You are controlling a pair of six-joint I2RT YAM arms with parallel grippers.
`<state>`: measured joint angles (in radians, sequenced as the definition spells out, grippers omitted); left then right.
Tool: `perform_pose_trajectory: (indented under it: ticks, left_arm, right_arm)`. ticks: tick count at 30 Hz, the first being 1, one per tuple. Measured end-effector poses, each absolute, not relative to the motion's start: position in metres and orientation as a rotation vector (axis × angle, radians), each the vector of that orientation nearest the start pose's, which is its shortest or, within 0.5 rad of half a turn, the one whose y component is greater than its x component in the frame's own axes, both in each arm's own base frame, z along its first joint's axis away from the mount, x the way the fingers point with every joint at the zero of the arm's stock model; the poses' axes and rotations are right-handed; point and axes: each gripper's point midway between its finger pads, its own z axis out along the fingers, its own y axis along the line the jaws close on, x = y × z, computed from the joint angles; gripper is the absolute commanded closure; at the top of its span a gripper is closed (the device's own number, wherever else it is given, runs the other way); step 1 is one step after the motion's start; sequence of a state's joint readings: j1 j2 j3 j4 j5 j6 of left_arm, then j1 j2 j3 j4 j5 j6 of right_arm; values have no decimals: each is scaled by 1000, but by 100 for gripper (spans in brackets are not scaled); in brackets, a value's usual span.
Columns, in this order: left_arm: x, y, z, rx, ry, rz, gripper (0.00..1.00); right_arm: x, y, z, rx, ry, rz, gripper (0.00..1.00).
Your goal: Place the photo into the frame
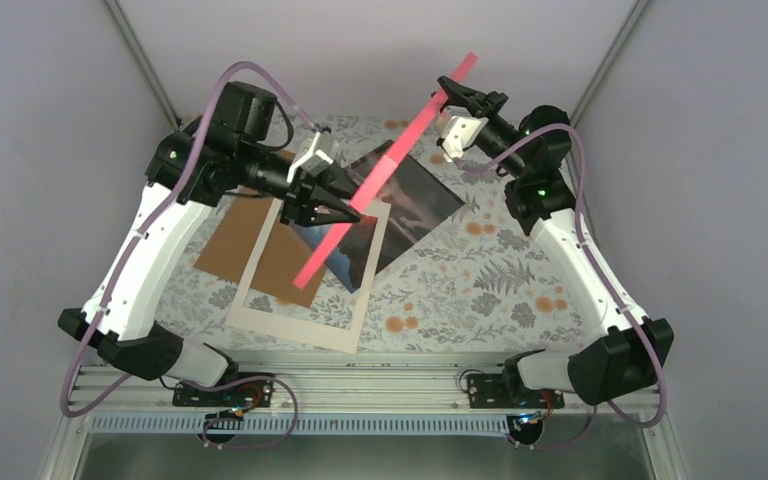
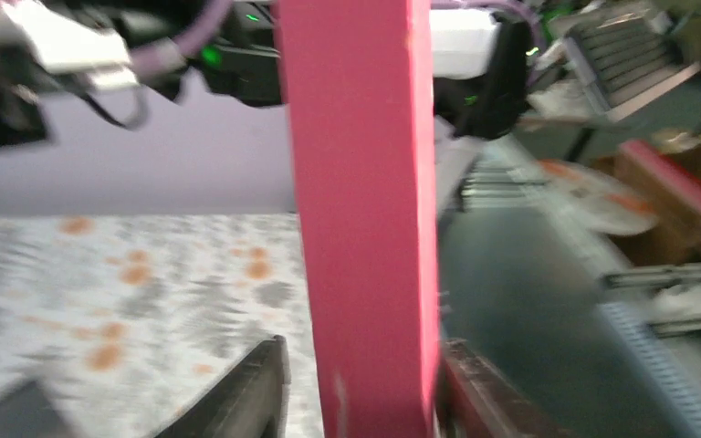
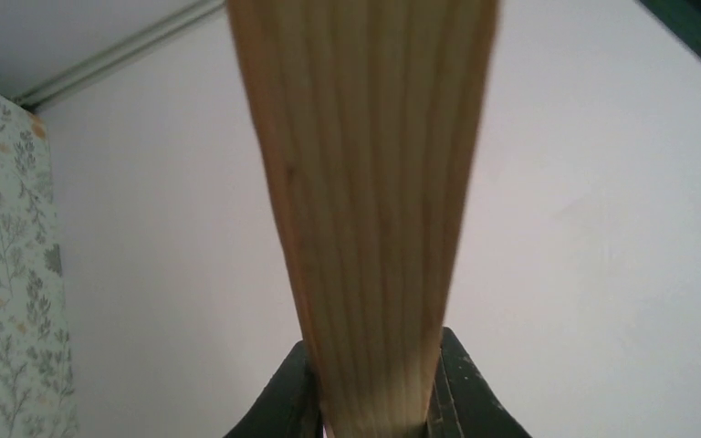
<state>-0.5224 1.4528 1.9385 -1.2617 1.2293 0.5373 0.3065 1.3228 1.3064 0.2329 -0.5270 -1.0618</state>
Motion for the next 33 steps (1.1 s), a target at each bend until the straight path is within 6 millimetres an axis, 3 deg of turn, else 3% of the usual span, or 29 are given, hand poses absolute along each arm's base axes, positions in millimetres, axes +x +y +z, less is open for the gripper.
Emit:
perform_pose_trajectory:
  ticks: [1, 2, 4, 10, 15, 17, 21, 25, 29, 33]
  left_arm:
    - [160, -277, 452, 1498, 1413, -1345, 17]
    - [170, -278, 455, 1482, 1410, -1279, 8]
    - [185, -279, 460, 1443, 1406, -1175, 0]
    - [222, -269, 473, 1268, 1403, -894, 0]
    - [259, -247, 485, 1044, 1404, -678, 0]
    - [274, -243, 484, 988, 1411, -624, 0]
    - [304, -244, 470, 925, 1461, -565, 0]
    - [321, -248, 427, 912, 1565, -564, 0]
    - [332, -248, 378, 897, 1678, -556, 0]
    - [337, -248, 338, 898, 1744, -541, 0]
  right_arm:
    - [375, 206, 472, -1169, 763, -283, 97]
    - [377, 203, 470, -1163, 788, -290, 97]
    - [380, 198, 467, -1144, 847, -285, 97]
    - [397, 164, 463, -1008, 1110, -264, 97]
    - [414, 95, 467, -758, 1388, -314, 97]
    - [418, 66, 458, -665, 1501, -341, 97]
    - [424, 19, 418, -547, 1756, -336, 97]
    - [427, -44, 358, -294, 2066, -318, 97]
    - [405, -100, 293, -65, 2339, -300, 97]
    - [372, -132, 251, 99, 2495, -284, 97]
